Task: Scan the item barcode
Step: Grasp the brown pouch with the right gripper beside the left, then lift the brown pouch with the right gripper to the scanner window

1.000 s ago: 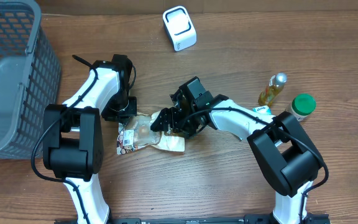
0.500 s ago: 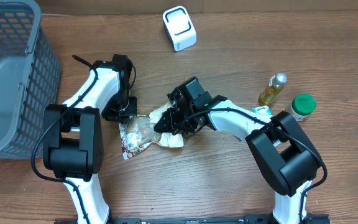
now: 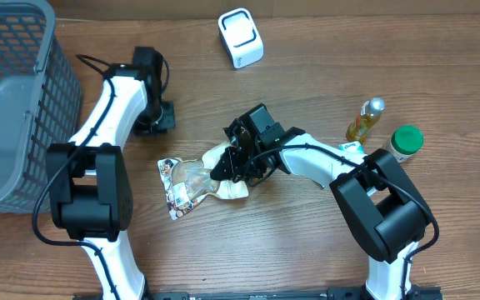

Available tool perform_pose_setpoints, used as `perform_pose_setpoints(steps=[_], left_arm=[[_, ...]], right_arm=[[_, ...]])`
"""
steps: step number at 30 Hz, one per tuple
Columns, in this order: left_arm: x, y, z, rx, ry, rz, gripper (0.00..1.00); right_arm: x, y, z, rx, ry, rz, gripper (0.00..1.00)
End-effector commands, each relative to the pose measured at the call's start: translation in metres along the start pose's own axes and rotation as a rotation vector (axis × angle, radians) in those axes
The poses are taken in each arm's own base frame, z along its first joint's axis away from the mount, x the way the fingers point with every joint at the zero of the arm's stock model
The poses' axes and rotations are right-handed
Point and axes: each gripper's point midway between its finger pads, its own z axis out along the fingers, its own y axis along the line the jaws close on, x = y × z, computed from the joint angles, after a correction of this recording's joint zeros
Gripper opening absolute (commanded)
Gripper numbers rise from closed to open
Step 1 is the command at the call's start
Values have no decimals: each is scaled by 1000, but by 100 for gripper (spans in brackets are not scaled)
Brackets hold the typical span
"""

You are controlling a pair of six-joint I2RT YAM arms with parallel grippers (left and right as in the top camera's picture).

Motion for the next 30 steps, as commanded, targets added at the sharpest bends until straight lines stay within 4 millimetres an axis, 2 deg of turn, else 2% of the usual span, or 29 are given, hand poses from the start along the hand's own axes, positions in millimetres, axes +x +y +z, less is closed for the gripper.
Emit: perform_pose_setpoints(steps=[1, 3, 4, 5, 9, 15, 19, 20, 21, 26, 30], left_arm=[[-21, 21, -10, -70, -85, -12, 32], [-28, 32, -11, -119, -116, -24, 49], [-31, 38, -12, -146, -130, -30, 71], [-32, 43, -13, -166, -136, -34, 99], [-33, 45, -13, -176, -138, -36, 99], [-33, 44, -13, -176, -138, -35, 99], [-33, 44, -13, -176, -138, -34, 99], [-33, 44, -13, -176, -138, -34, 99], [-33, 44, -13, -177, -138, -35, 100], [-33, 44, -13, -176, -138, -34, 100], [-33, 44, -13, -176, -138, -34, 99]], right_arm=[[0, -9, -1, 17, 2, -46, 14], [-1, -11, -2, 19, 0, -40, 11], [-2, -12, -3, 19, -3, -37, 9], [-4, -13, -4, 19, -9, -37, 7], [-13, -11, -8, 8, -35, -100, 4], [-13, -8, -14, 22, -17, -188, 4], [-21, 6, -33, 32, -28, -252, 4], [-25, 9, -41, 55, -40, -281, 4], [-35, 14, -58, 127, -72, -333, 4], [-62, 30, -119, 390, -155, -594, 4], [-84, 41, -169, 602, -211, -731, 4]])
